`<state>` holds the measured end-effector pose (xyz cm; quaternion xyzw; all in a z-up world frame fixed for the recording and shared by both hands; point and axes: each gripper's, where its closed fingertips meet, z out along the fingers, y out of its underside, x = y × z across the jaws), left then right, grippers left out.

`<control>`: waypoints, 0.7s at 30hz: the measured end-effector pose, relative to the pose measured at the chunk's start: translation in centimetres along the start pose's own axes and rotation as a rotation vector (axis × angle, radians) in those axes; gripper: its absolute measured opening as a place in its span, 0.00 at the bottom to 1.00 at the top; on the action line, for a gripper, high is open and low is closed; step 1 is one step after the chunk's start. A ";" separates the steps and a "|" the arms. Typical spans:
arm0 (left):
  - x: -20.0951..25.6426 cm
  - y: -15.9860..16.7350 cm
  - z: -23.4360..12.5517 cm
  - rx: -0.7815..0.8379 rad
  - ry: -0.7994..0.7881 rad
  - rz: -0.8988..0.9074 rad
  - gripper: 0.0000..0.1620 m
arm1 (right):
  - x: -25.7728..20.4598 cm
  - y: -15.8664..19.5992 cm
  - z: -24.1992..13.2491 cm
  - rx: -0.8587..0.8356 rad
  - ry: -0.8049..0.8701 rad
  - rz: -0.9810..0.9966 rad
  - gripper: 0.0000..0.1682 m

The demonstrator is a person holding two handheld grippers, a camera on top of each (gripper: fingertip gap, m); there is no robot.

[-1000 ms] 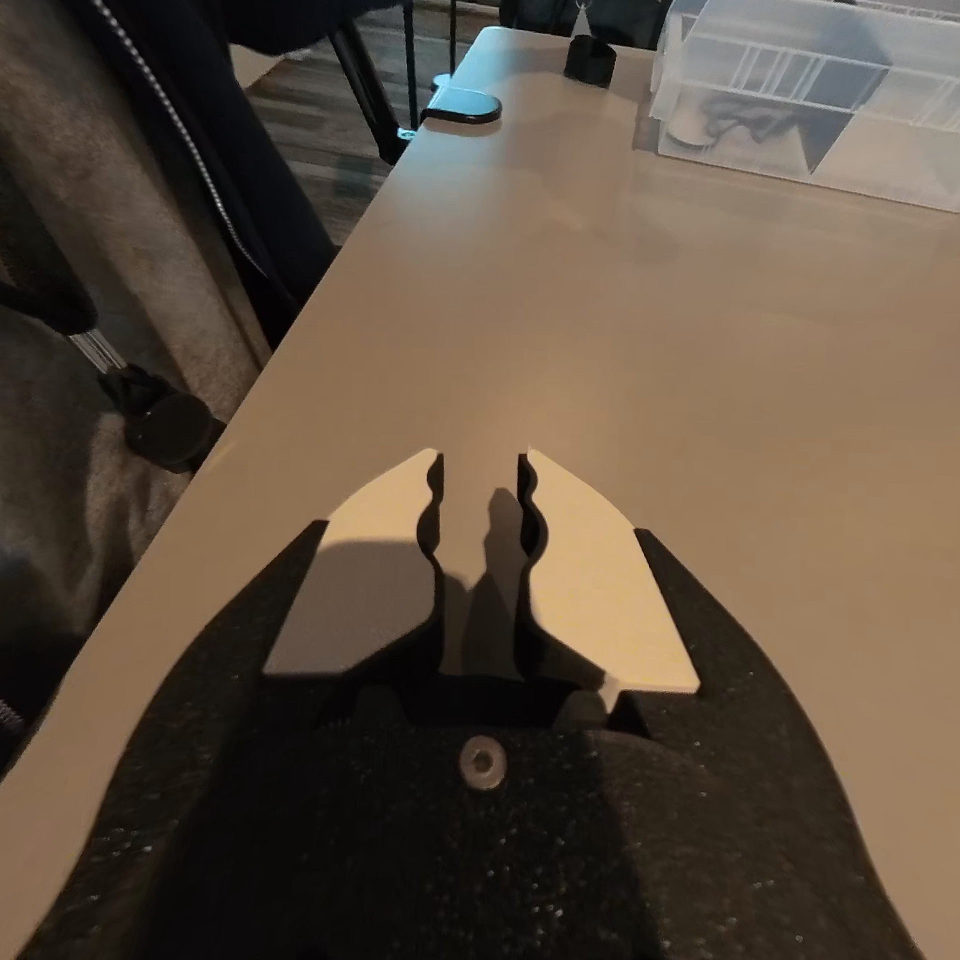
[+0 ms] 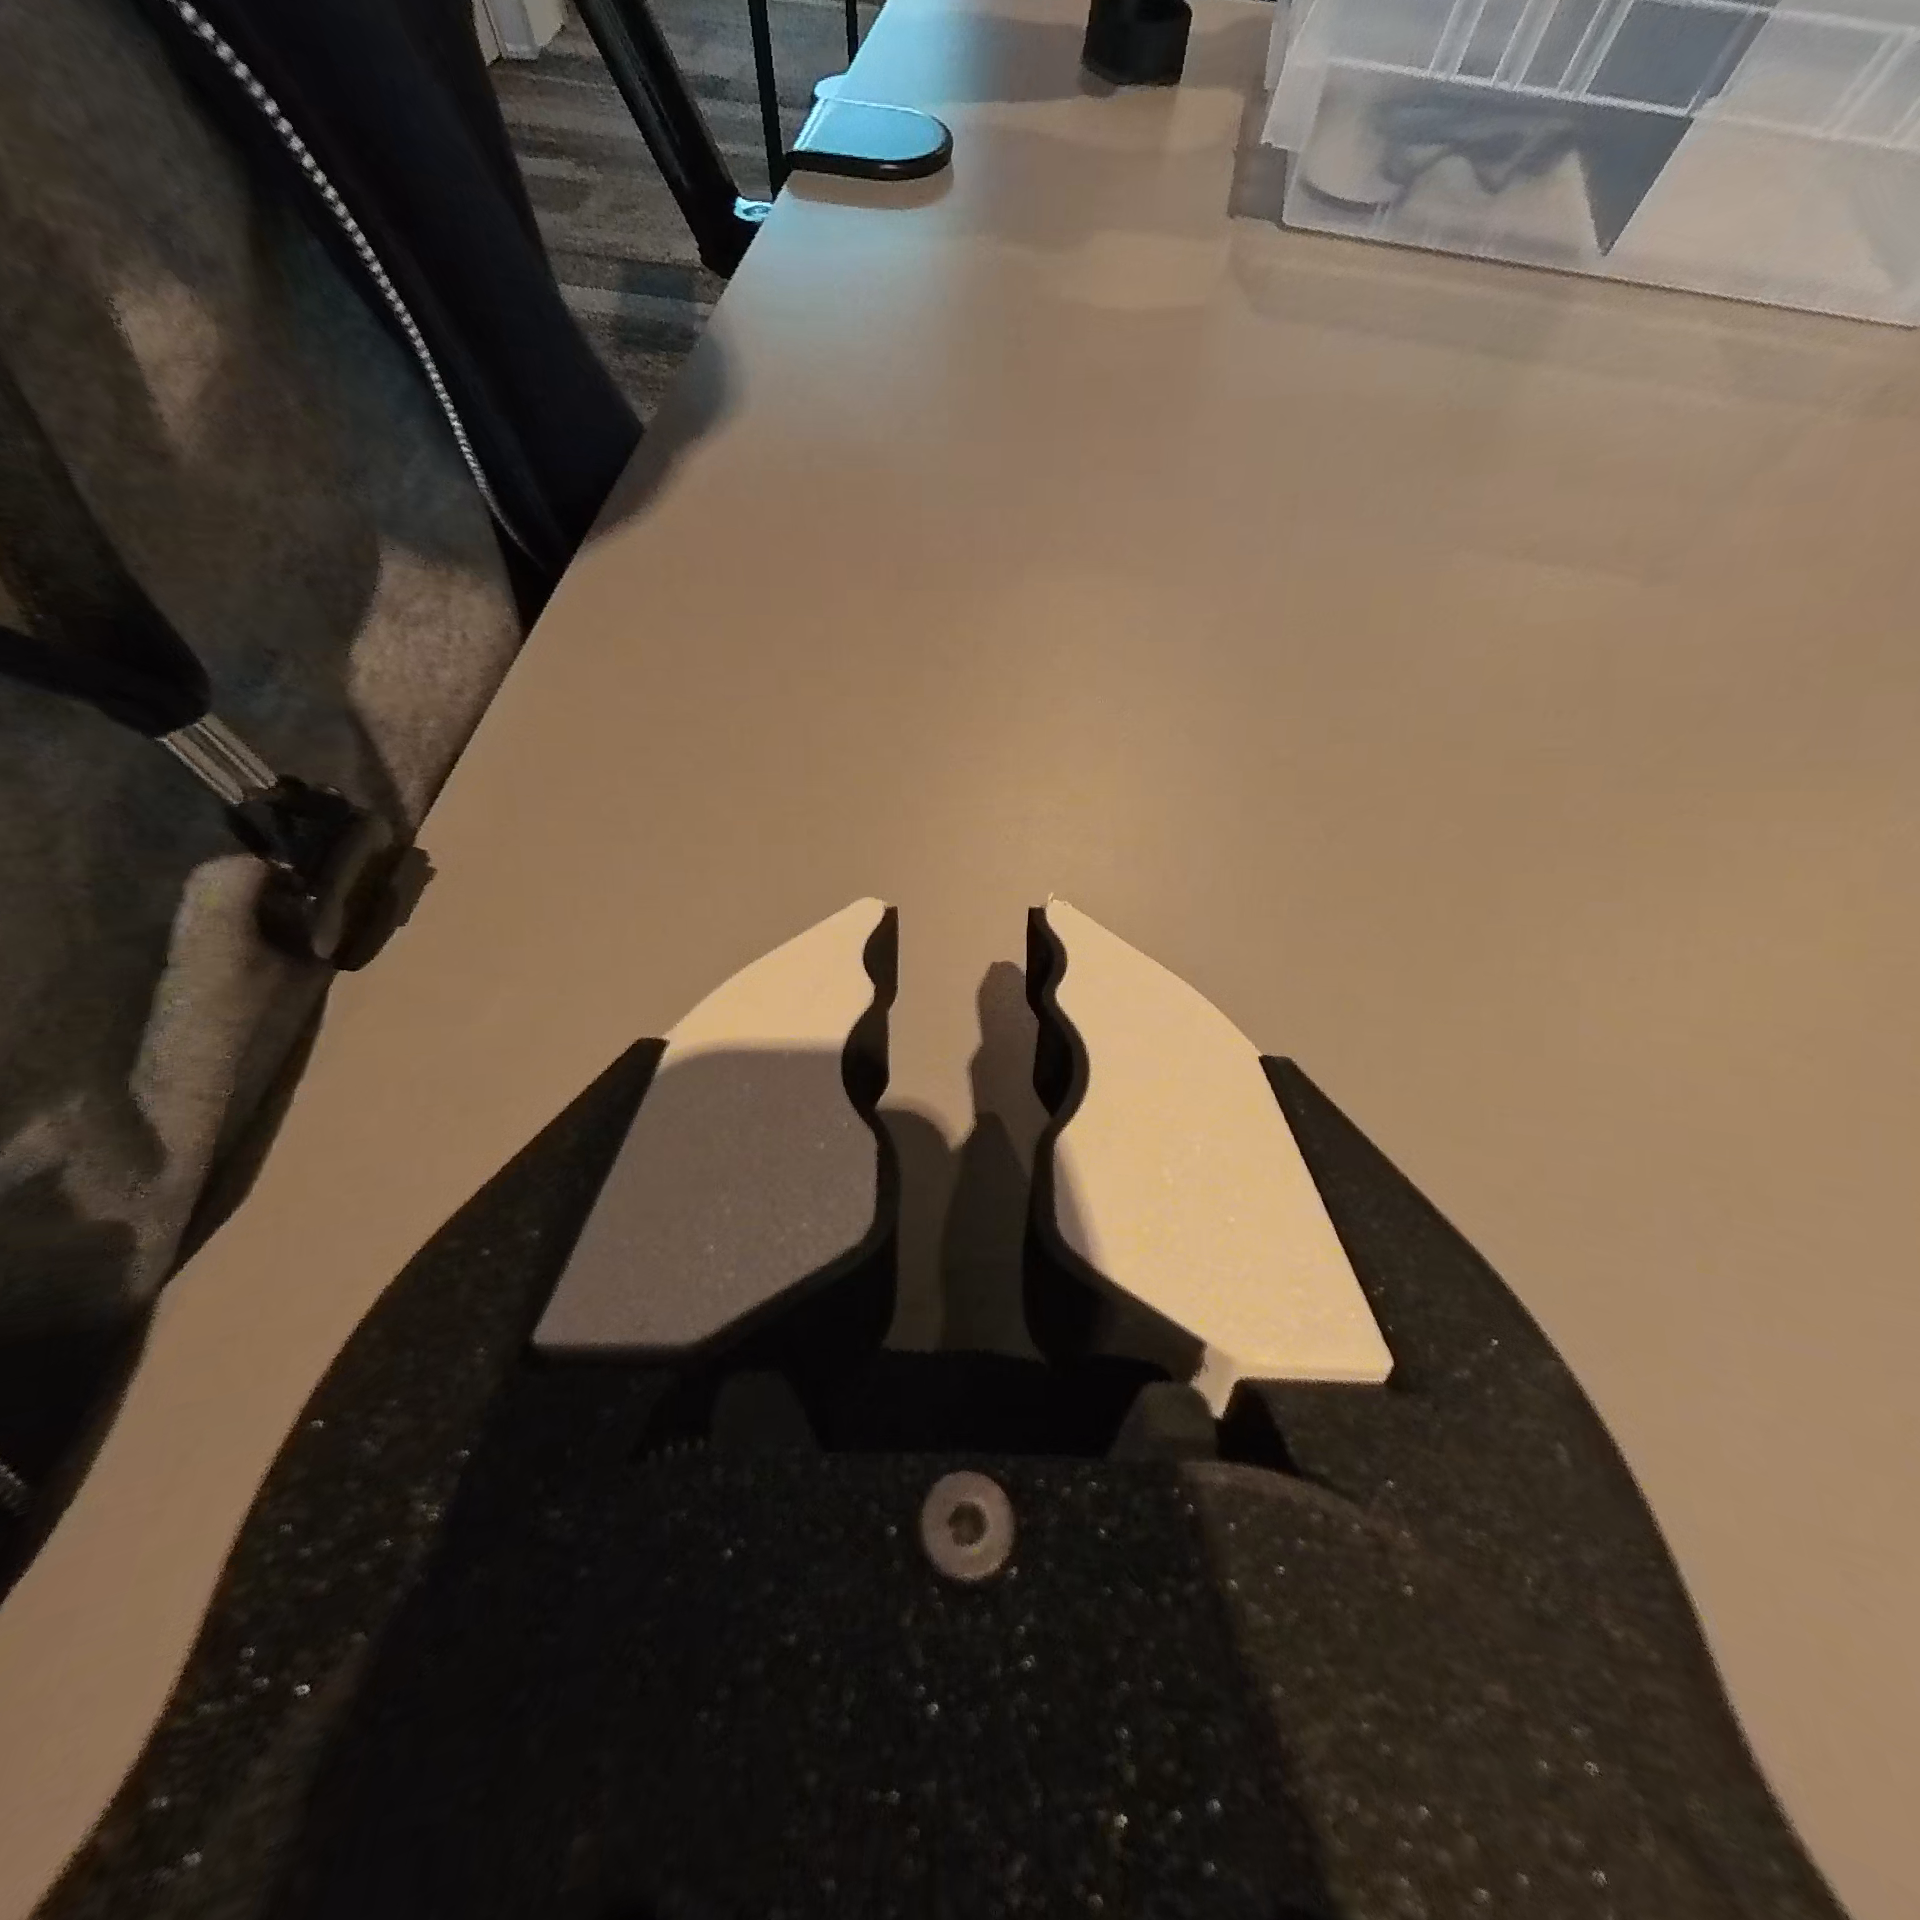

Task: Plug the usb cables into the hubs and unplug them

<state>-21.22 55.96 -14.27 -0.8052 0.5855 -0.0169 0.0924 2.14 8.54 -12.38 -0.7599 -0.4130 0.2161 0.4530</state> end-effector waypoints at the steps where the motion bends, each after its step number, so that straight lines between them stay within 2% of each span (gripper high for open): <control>1: -0.1 0.0 -0.7 0.012 -0.012 -0.008 0.02 | 0.0 0.0 0.0 0.000 -0.001 -0.001 0.14; 4: -0.7 -0.8 -5.1 0.113 -0.107 -0.024 0.02 | -0.1 0.0 0.0 0.001 -0.004 -0.001 0.14; 7: -0.2 -3.3 -13.0 0.333 -0.226 -0.006 0.02 | -0.1 0.0 0.0 0.003 -0.010 0.003 0.14; 13: 7.4 -11.1 -29.7 0.771 -0.394 0.194 0.02 | -0.1 -0.1 0.0 0.009 -0.024 0.010 0.14; 17: 15.9 -16.8 -36.6 1.012 -0.297 0.374 0.02 | -0.2 -0.2 -0.1 0.015 -0.006 -0.017 0.14; 21: 26.5 -22.5 -39.7 1.197 -0.042 0.584 0.02 | -0.3 -0.3 -0.2 0.023 0.001 -0.032 0.14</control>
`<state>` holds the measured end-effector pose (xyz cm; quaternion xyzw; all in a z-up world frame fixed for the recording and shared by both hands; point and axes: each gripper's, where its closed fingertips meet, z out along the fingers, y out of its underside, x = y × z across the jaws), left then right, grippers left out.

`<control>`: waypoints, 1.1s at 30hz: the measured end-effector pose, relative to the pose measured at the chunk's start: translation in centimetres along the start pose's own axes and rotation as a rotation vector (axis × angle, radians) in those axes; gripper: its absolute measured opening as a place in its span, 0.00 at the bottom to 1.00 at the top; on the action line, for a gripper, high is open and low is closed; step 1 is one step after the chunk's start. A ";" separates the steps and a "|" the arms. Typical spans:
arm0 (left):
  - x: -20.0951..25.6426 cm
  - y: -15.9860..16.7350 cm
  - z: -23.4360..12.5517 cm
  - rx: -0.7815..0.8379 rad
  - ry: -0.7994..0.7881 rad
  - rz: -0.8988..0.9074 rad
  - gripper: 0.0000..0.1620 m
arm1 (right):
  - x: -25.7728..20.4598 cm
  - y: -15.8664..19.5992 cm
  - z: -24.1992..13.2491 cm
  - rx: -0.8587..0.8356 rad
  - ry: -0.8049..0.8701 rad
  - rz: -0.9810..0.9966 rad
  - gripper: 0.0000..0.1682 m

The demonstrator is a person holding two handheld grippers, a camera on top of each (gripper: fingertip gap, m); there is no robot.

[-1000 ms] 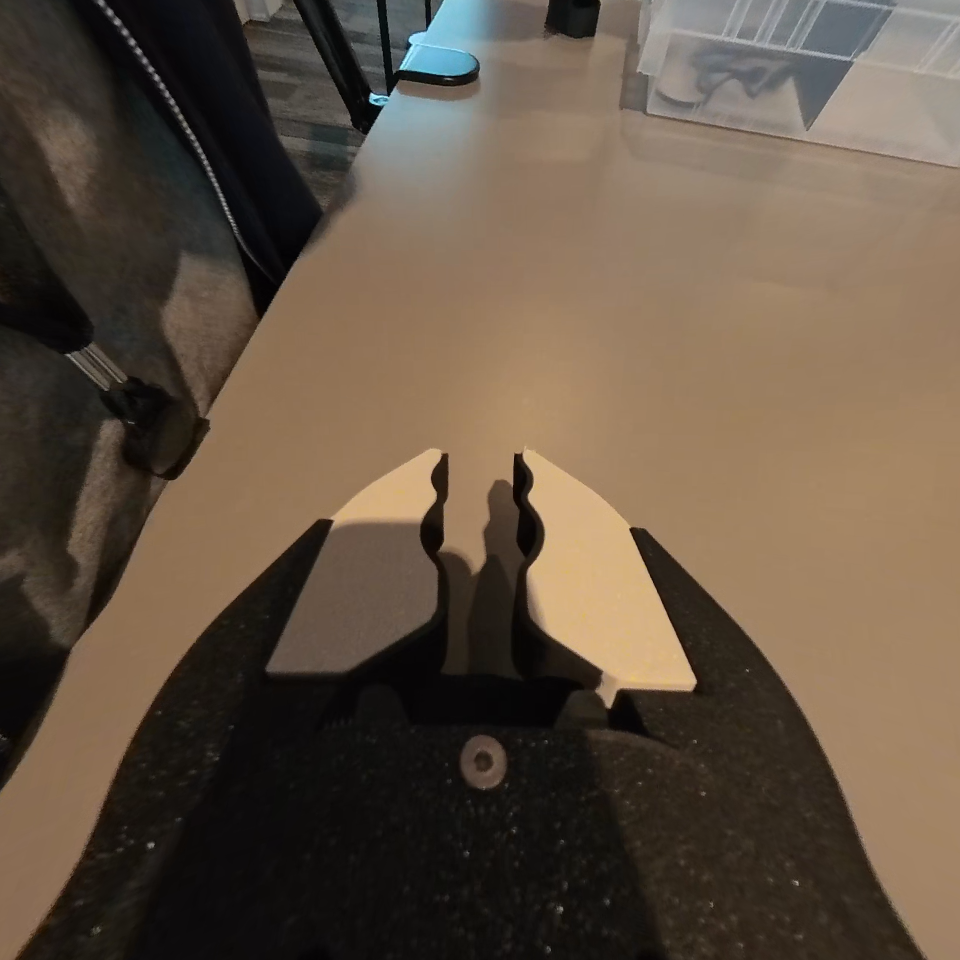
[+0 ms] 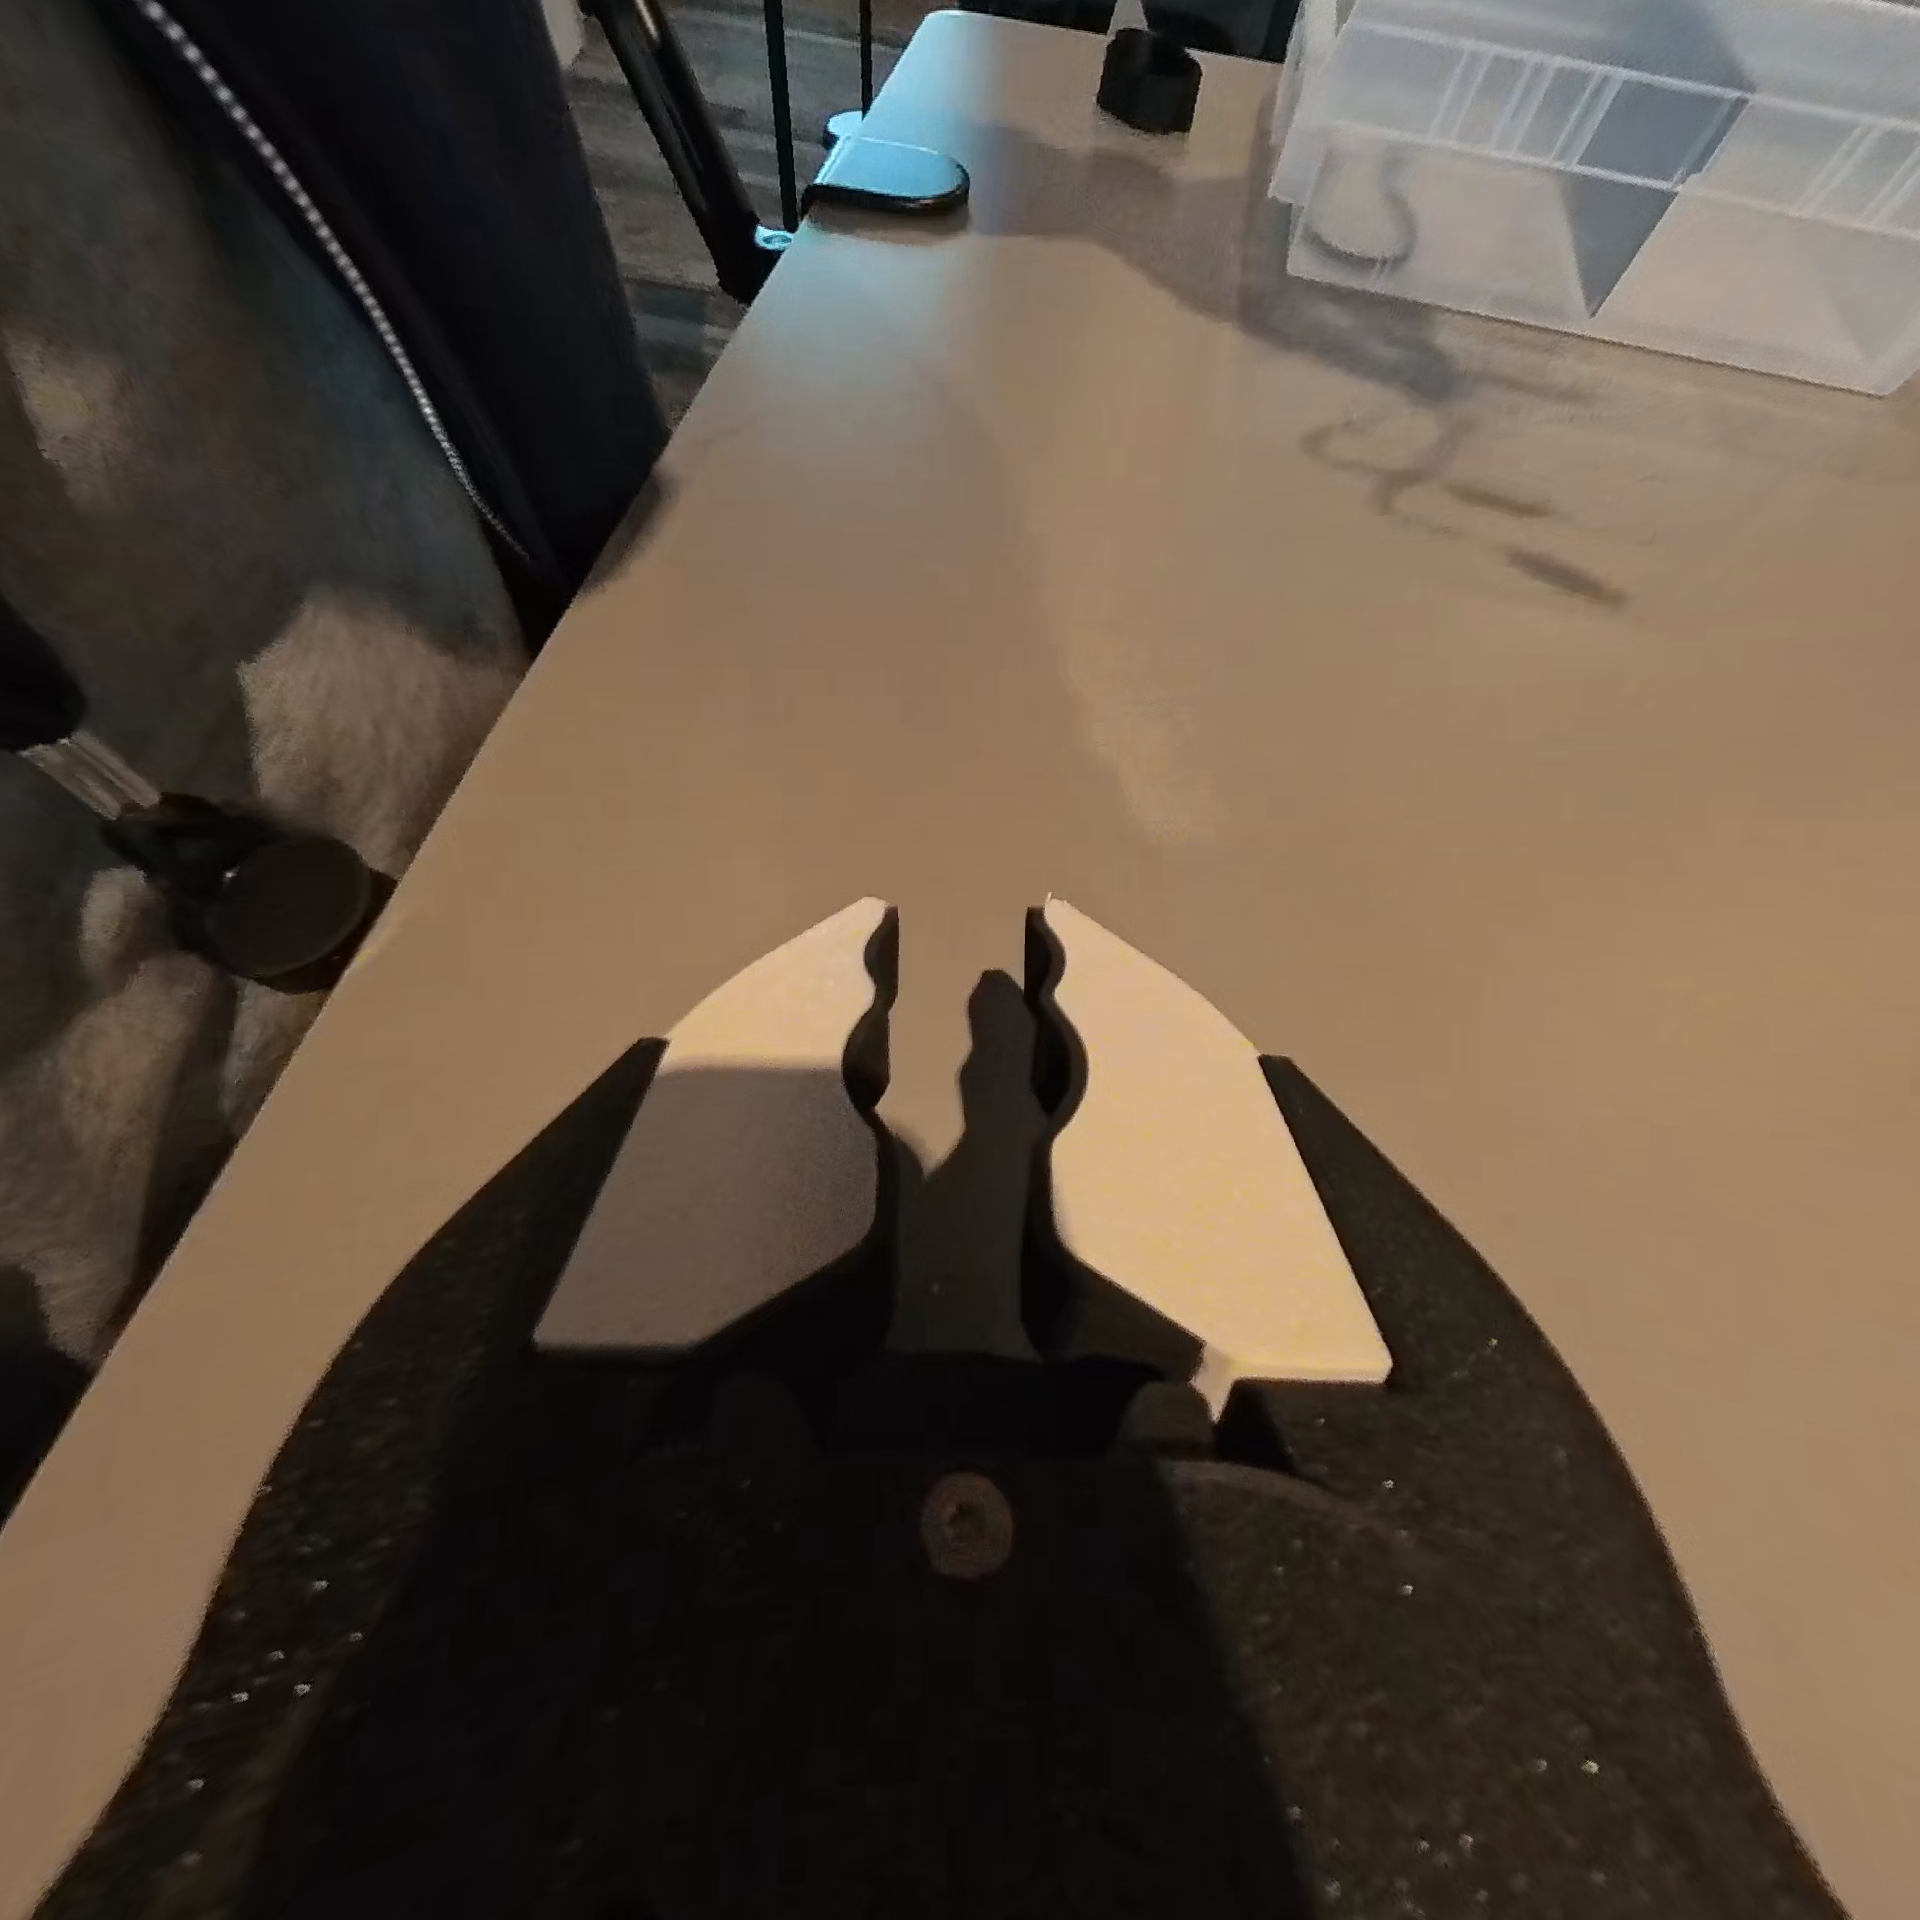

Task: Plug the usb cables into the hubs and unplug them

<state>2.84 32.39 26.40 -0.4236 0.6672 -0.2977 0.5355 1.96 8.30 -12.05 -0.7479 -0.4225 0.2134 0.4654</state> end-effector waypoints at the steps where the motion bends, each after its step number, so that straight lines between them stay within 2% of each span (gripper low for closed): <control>1: 1.8 -1.7 1.9 0.049 0.071 0.004 0.02 | 0.0 -0.1 -0.1 0.005 0.000 -0.001 0.13; 4: 7.9 -5.4 8.0 0.152 0.294 -0.004 0.02 | -0.1 -0.3 -0.2 0.023 0.000 -0.005 0.13; 8: 16.7 -7.5 17.0 0.221 0.549 -0.052 0.02 | 0.0 -0.8 -0.8 0.072 0.013 -0.015 0.14; 13: 27.5 -6.2 28.5 0.190 0.758 -0.144 0.02 | -0.2 -1.2 -1.4 0.118 0.019 -0.030 0.14; 16: 32.1 -4.6 34.1 0.162 0.788 -0.192 0.02 | -0.4 -1.3 -2.0 0.138 0.018 -0.034 0.14; 19: 35.3 -2.5 38.2 0.104 0.814 -0.242 0.02 | -0.3 -1.1 -2.5 0.145 0.024 -0.032 0.14; 24: 39.2 2.5 41.8 -0.071 0.857 -0.208 0.02 | -0.1 -1.2 -3.1 0.156 0.031 -0.035 0.14; 28: 39.9 2.4 41.4 -0.069 0.890 -0.223 0.04 | 0.1 -1.0 -3.3 0.143 0.047 -0.048 0.14; 33: 39.0 2.6 40.2 -0.127 0.859 -0.169 0.22 | 0.5 -0.7 -3.3 0.141 0.063 -0.036 0.14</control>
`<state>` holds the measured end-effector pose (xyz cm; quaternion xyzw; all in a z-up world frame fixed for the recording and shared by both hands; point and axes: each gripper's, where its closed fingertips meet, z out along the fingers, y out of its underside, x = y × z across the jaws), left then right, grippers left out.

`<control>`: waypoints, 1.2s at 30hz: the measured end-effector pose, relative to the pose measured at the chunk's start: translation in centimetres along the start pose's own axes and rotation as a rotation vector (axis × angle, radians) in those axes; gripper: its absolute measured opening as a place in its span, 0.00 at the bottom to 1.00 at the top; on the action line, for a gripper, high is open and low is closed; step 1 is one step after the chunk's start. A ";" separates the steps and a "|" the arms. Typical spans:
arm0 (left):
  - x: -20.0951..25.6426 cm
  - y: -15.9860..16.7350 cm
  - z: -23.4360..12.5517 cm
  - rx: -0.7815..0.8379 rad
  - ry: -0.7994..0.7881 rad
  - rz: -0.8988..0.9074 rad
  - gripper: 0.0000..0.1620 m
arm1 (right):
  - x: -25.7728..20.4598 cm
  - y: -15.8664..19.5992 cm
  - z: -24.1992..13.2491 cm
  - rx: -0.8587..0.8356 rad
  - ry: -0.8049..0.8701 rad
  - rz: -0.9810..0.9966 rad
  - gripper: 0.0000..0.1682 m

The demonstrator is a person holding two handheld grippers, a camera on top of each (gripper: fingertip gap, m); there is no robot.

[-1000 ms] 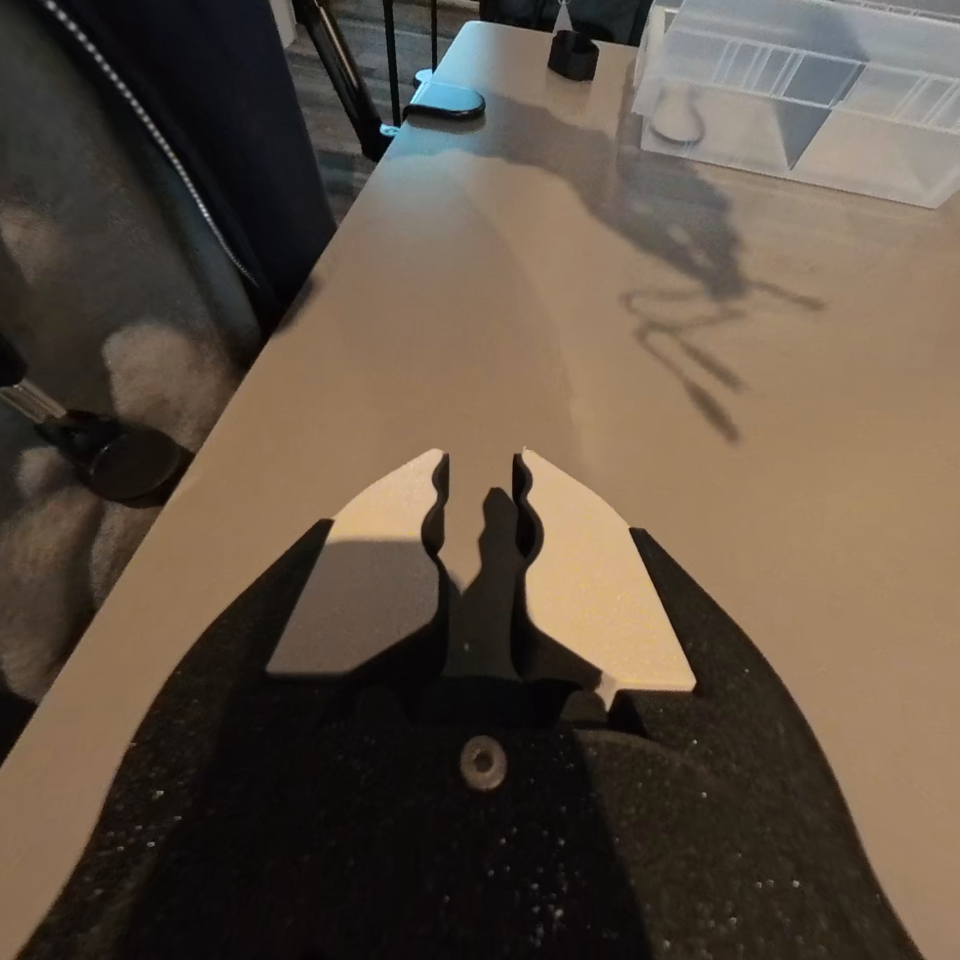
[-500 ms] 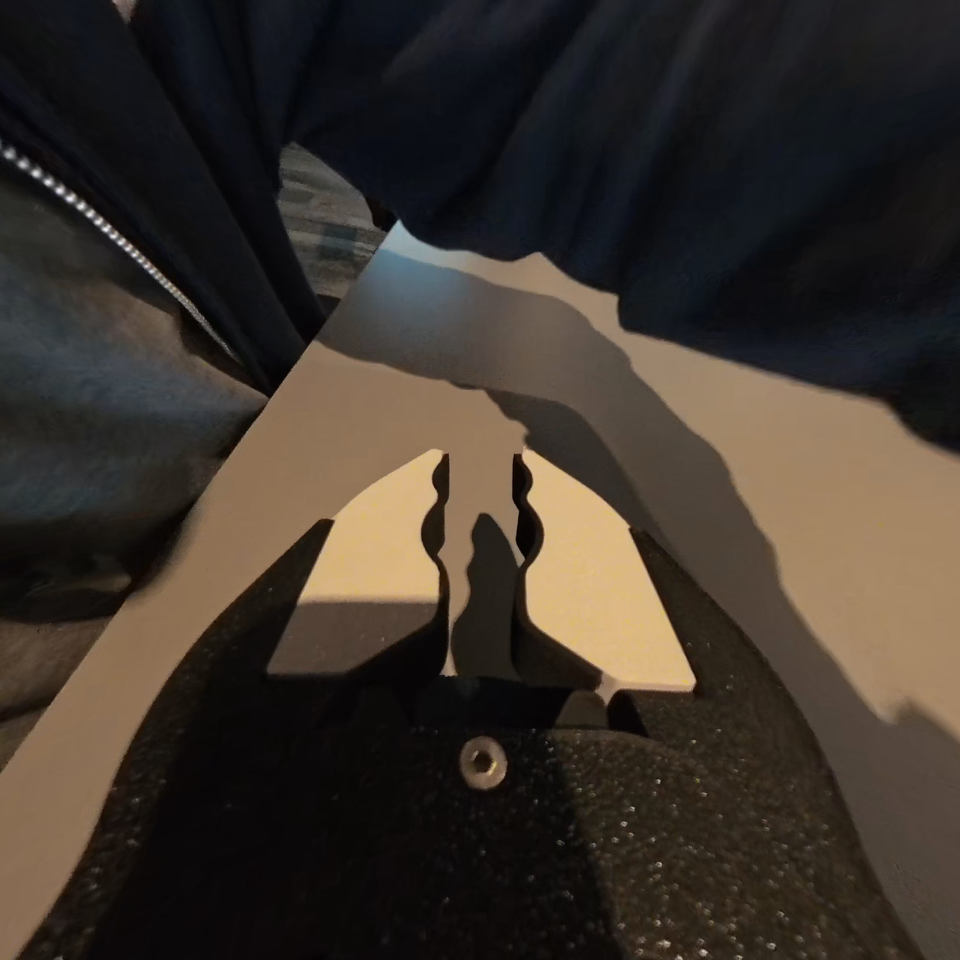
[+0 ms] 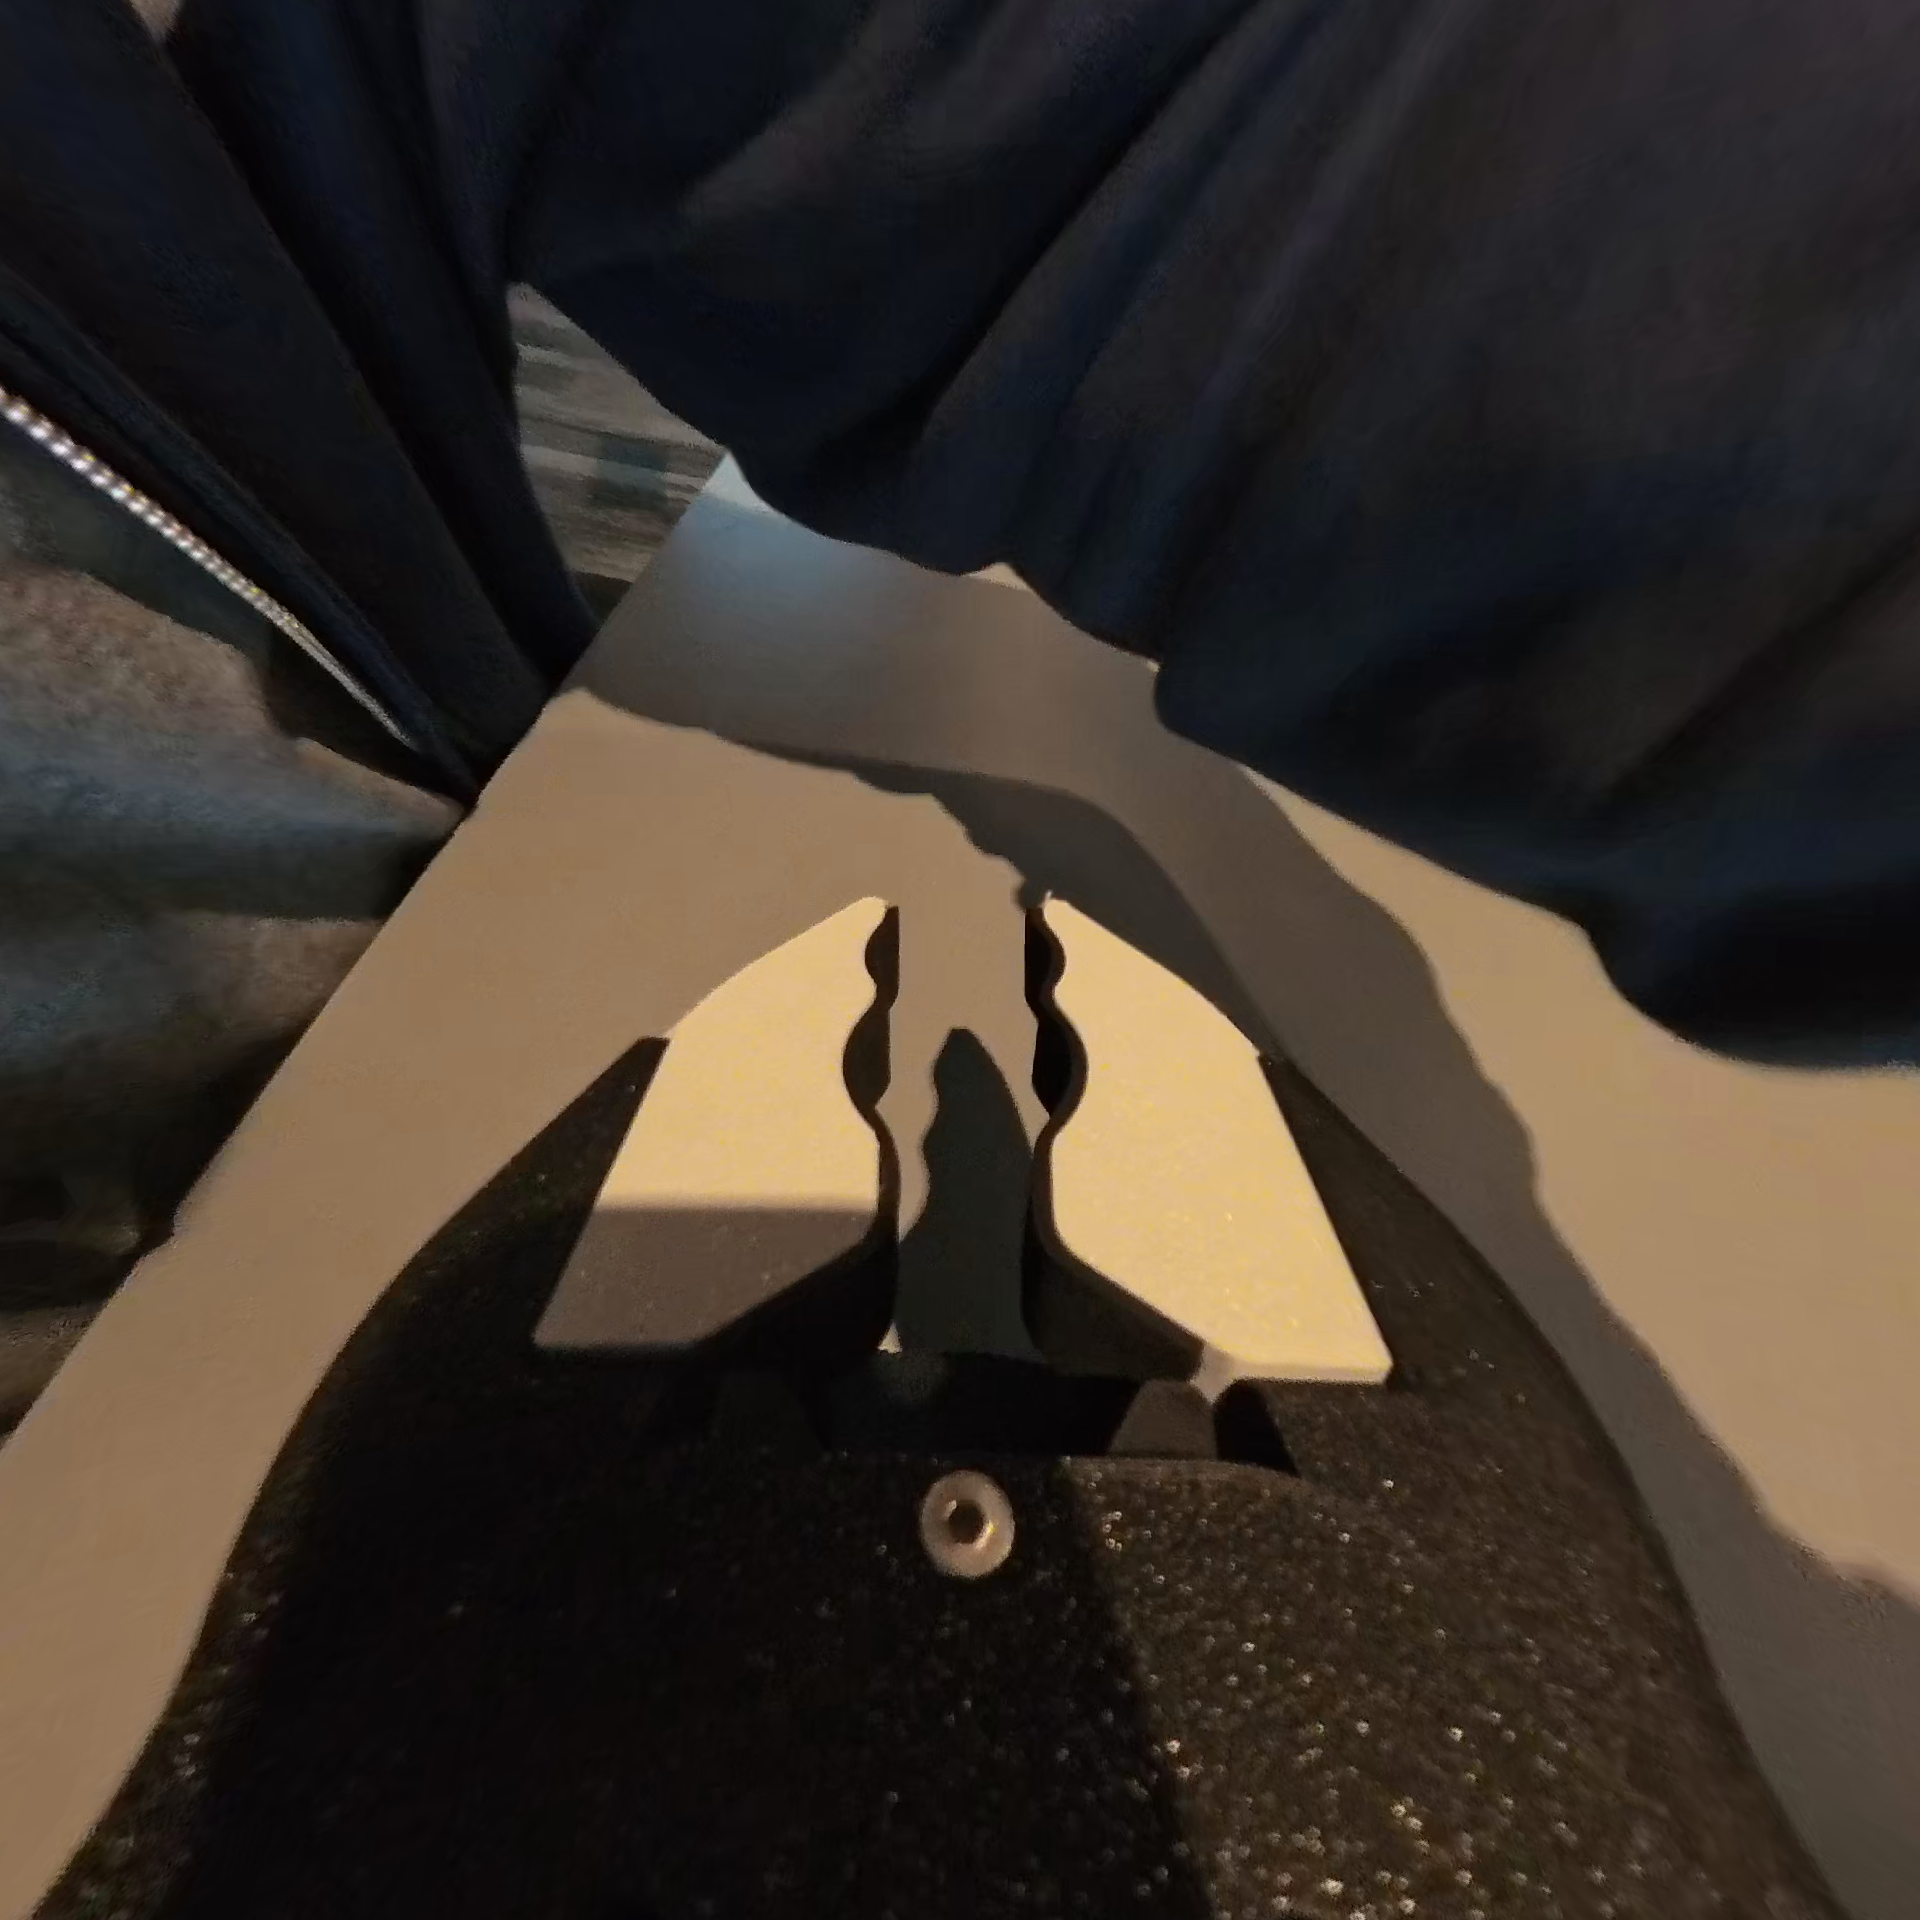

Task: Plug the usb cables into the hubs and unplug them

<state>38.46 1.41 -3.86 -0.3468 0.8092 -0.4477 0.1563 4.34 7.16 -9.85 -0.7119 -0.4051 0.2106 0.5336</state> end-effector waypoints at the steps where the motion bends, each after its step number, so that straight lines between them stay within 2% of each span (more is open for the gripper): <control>1: 0.2 -0.1 -0.8 0.011 -0.009 0.007 0.23 | 0.0 0.1 0.0 -0.004 0.002 0.001 0.14; 5: 1.5 -0.3 -6.6 0.110 -0.055 0.035 0.23 | 0.2 0.0 -0.1 0.007 0.011 0.003 0.13; 9: 3.0 2.8 -14.6 0.193 -0.155 0.057 0.23 | 0.5 -0.1 -0.2 0.020 0.018 0.018 0.13; 14: 2.4 10.4 -26.3 0.232 -0.419 -0.019 0.23 | 0.8 -0.3 -0.4 0.036 0.028 0.038 0.13; 19: 2.4 17.2 -41.3 0.062 -0.731 -0.083 0.23 | 1.1 -0.4 -0.6 0.047 0.037 0.057 0.13; 22: 3.4 20.8 -49.6 0.008 -0.886 -0.187 0.23 | 1.1 -0.3 -0.5 0.038 0.034 0.058 0.13; 26: 4.7 29.2 -58.7 -0.166 -1.100 -0.398 0.23 | 1.0 -0.2 -0.4 0.030 0.035 0.051 0.13; 28: 5.4 33.4 -61.4 -0.215 -1.153 -0.521 0.23 | 1.0 -0.1 -0.3 0.024 0.030 0.052 0.13; 30: 5.5 35.0 -62.9 -0.114 -1.193 -0.581 0.23 | 1.1 -0.2 -0.4 0.032 0.028 0.064 0.13; 34: 4.7 32.7 -65.3 0.199 -1.268 -0.486 0.22 | 2.8 -3.0 0.7 0.190 0.002 0.158 0.09; 36: 4.2 31.3 -66.7 0.266 -1.304 -0.417 0.22 | 4.6 -4.4 3.2 0.145 -0.010 0.159 0.09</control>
